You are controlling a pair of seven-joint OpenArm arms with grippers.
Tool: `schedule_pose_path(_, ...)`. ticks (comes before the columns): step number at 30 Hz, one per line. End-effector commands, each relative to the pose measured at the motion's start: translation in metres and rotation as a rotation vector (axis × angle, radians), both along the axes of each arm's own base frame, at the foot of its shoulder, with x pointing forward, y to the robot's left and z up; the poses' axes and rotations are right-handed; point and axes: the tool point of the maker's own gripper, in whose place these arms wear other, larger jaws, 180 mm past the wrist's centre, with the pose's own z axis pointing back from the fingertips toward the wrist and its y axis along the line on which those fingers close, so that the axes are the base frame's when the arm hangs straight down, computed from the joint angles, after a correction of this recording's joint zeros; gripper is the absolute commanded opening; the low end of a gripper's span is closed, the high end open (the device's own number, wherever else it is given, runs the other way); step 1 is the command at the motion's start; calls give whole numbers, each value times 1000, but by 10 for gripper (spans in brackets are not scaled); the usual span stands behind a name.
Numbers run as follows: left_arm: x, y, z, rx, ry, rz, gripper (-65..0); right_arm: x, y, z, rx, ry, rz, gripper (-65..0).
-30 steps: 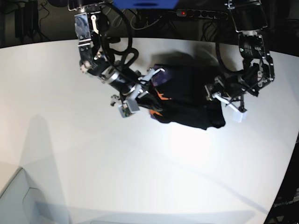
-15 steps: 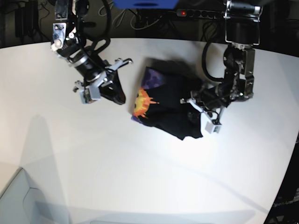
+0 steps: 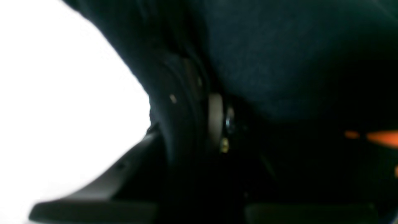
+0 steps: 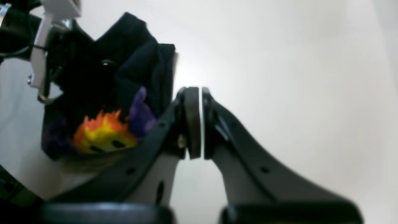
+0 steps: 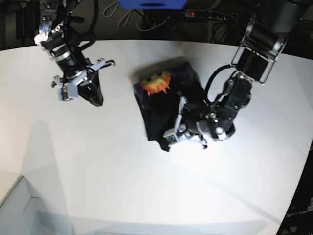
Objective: Layout the t-shirt on the table in an organized manner, then fold the t-shirt properly
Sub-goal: 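Release the bundle with the right gripper and press it flat with the left gripper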
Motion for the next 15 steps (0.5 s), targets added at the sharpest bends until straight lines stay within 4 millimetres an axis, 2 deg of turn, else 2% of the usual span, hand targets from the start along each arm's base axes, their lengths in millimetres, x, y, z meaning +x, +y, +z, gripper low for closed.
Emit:
schedule_pose_path(1,1,-5,0,37,-20,-49,-650,0,0,10,14,-38,2,-650)
schedule_pose_path(4,6,-37,7,72,-102,-163,-650,-5,-1,6,13,-22,0,-650)
schedule_pose_path(6,9,-50,9,113,-146,-210,-650,-12,-1,2,14,-5,-1,-650)
schedule_pose_path(8,11,-60,13,133,-178,-229,-649,-15,-1,4,11,-5,1,-650)
schedule_pose_path(11,18,-65,16,185,-225,-251,-632,-19,0,5,7,-1,2,-650)
schedule_pose_path(13,21,-64,14,218,-234,-257,-557,-21,0,3,7,3,2,-650)
schedule_pose_path(15,24,-64,15,222,-241,-250,-439,-23,0,1,6,14,3,-650)
